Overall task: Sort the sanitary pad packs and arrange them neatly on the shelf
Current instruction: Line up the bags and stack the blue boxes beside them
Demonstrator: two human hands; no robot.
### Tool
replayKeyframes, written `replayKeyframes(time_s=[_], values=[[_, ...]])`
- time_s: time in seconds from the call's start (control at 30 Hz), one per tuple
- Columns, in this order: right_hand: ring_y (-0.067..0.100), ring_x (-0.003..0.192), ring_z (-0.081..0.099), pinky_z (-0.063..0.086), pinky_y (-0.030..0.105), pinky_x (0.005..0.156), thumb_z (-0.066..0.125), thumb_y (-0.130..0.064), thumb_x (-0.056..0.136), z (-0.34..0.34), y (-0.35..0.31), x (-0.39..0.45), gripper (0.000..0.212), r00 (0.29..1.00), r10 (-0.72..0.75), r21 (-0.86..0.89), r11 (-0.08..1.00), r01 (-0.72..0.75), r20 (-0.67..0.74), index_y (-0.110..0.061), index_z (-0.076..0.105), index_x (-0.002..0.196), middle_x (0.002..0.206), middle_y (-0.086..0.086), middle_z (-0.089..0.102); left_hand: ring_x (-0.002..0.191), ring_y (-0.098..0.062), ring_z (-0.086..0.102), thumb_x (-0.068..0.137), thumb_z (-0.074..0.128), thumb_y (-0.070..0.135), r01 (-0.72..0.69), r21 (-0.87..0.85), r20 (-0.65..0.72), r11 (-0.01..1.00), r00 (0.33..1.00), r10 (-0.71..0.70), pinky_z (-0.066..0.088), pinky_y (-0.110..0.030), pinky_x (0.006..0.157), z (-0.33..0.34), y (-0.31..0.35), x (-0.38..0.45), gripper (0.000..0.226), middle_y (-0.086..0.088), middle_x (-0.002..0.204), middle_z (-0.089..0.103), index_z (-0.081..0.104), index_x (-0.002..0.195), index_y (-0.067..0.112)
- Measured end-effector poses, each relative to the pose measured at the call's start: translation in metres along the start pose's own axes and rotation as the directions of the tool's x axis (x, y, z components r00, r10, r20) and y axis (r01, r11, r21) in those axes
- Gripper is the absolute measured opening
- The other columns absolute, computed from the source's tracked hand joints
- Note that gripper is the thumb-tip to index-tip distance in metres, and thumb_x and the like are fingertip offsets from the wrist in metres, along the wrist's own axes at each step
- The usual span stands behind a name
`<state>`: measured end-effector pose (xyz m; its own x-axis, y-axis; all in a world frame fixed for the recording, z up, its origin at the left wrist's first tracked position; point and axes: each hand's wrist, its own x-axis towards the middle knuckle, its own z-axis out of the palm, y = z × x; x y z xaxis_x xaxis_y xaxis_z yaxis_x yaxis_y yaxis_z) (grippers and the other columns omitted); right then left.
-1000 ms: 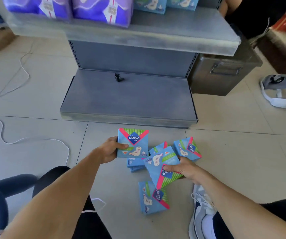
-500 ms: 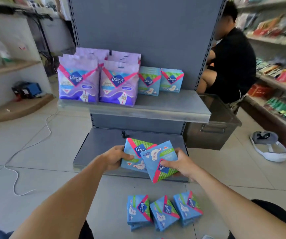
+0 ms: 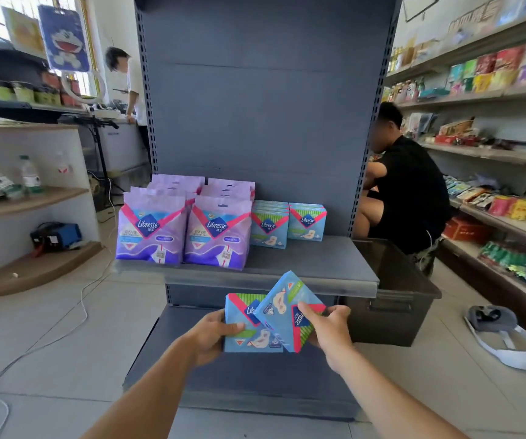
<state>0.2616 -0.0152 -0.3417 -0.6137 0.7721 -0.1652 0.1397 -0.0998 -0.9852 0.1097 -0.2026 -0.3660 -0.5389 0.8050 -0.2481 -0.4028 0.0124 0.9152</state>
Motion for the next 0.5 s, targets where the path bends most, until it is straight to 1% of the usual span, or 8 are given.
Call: replayKeyframes(time_s=[0.03, 0.1, 0.13, 0.2, 0.27, 0.37, 0.43, 0.5], values=[[0.017, 0.084, 0.069, 0.061, 0.038, 0.072, 0.075, -0.036, 0.083, 0.004, 0.003, 0.002, 0.054, 0.999, -0.006, -0.014, 1.000, 0.005, -0.042, -0.013, 0.034, 0.108, 0.099, 0.009, 0.062, 0.098, -0.034, 0.069, 0.080, 0.070, 0.000, -0.002, -0.004, 0.005, 1.000, 1.000, 0.002, 0.059, -0.041, 0.080, 0.001, 0.001, 0.001, 0.045, -0.024, 0.117, 0.067, 0.055, 0.122, -0.005], [0.017, 0.085, 0.068, 0.061, 0.041, 0.077, 0.071, -0.040, 0.086, 0.010, 0.007, 0.004, 0.048, 0.998, -0.005, -0.002, 1.000, 0.005, -0.065, -0.013, 0.036, 0.106, 0.100, 0.008, 0.063, 0.103, -0.037, 0.067, 0.078, 0.074, 0.003, -0.009, 0.002, 0.019, 1.000, 1.000, 0.009, 0.057, -0.044, 0.085, 0.000, -0.001, 0.005, 0.052, -0.025, 0.120, 0.065, 0.054, 0.124, -0.006], [0.017, 0.086, 0.068, 0.060, 0.041, 0.076, 0.069, -0.040, 0.088, 0.011, 0.008, 0.004, 0.045, 0.998, -0.005, 0.027, 1.000, 0.006, -0.059, -0.014, 0.037, 0.106, 0.100, 0.008, 0.063, 0.105, -0.037, 0.066, 0.076, 0.076, 0.006, -0.013, 0.006, 0.022, 1.000, 1.000, 0.013, 0.056, -0.045, 0.088, 0.000, -0.001, 0.007, 0.056, -0.025, 0.121, 0.065, 0.053, 0.125, -0.006], [0.017, 0.087, 0.066, 0.057, 0.034, 0.066, 0.068, -0.033, 0.091, 0.011, 0.006, 0.004, 0.040, 1.000, -0.012, 0.068, 0.998, 0.014, -0.025, -0.013, 0.037, 0.108, 0.101, 0.008, 0.061, 0.106, -0.037, 0.066, 0.072, 0.077, 0.009, -0.015, 0.006, 0.022, 1.000, 1.000, 0.014, 0.056, -0.045, 0.088, 0.002, 0.001, 0.009, 0.061, -0.025, 0.122, 0.065, 0.053, 0.126, -0.006], [0.017, 0.087, 0.065, 0.051, 0.026, 0.060, 0.070, -0.024, 0.090, 0.007, 0.003, 0.003, 0.040, 0.999, -0.042, 0.060, 0.997, 0.040, 0.025, -0.014, 0.037, 0.109, 0.104, 0.008, 0.060, 0.103, -0.035, 0.067, 0.076, 0.077, 0.008, -0.011, -0.009, 0.021, 1.000, 1.000, 0.011, 0.057, -0.043, 0.085, 0.003, 0.005, 0.011, 0.057, -0.024, 0.121, 0.065, 0.053, 0.125, -0.006], [0.015, 0.090, 0.066, 0.053, 0.023, 0.062, 0.072, -0.018, 0.087, -0.004, -0.002, 0.007, 0.042, 0.986, -0.110, 0.006, 0.994, 0.110, 0.128, -0.018, 0.039, 0.112, 0.108, 0.002, 0.061, 0.099, -0.032, 0.069, 0.082, 0.066, 0.009, 0.000, -0.032, 0.004, 1.000, 1.000, 0.000, 0.058, -0.041, 0.081, 0.005, 0.013, 0.012, 0.041, -0.022, 0.118, 0.067, 0.057, 0.120, -0.002], [0.013, 0.093, 0.068, 0.056, 0.026, 0.069, 0.075, -0.025, 0.085, -0.012, -0.007, 0.010, 0.043, 0.976, -0.144, -0.089, 0.983, 0.160, 0.163, -0.022, 0.040, 0.110, 0.109, -0.003, 0.064, 0.097, -0.031, 0.070, 0.084, 0.064, 0.010, -0.004, -0.031, 0.011, 1.000, 1.000, 0.005, 0.059, -0.040, 0.079, 0.006, 0.019, 0.011, 0.036, -0.021, 0.116, 0.068, 0.057, 0.118, 0.000], [0.014, 0.092, 0.069, 0.059, 0.036, 0.077, 0.074, -0.040, 0.084, -0.015, -0.012, 0.013, 0.044, 0.978, -0.136, -0.204, 0.965, 0.167, 0.158, -0.024, 0.039, 0.105, 0.108, 0.001, 0.065, 0.097, -0.031, 0.069, 0.083, 0.064, 0.010, -0.010, -0.034, 0.024, 0.999, 1.000, 0.011, 0.059, -0.040, 0.080, 0.006, 0.025, 0.011, 0.040, -0.021, 0.118, 0.068, 0.056, 0.120, -0.001]])
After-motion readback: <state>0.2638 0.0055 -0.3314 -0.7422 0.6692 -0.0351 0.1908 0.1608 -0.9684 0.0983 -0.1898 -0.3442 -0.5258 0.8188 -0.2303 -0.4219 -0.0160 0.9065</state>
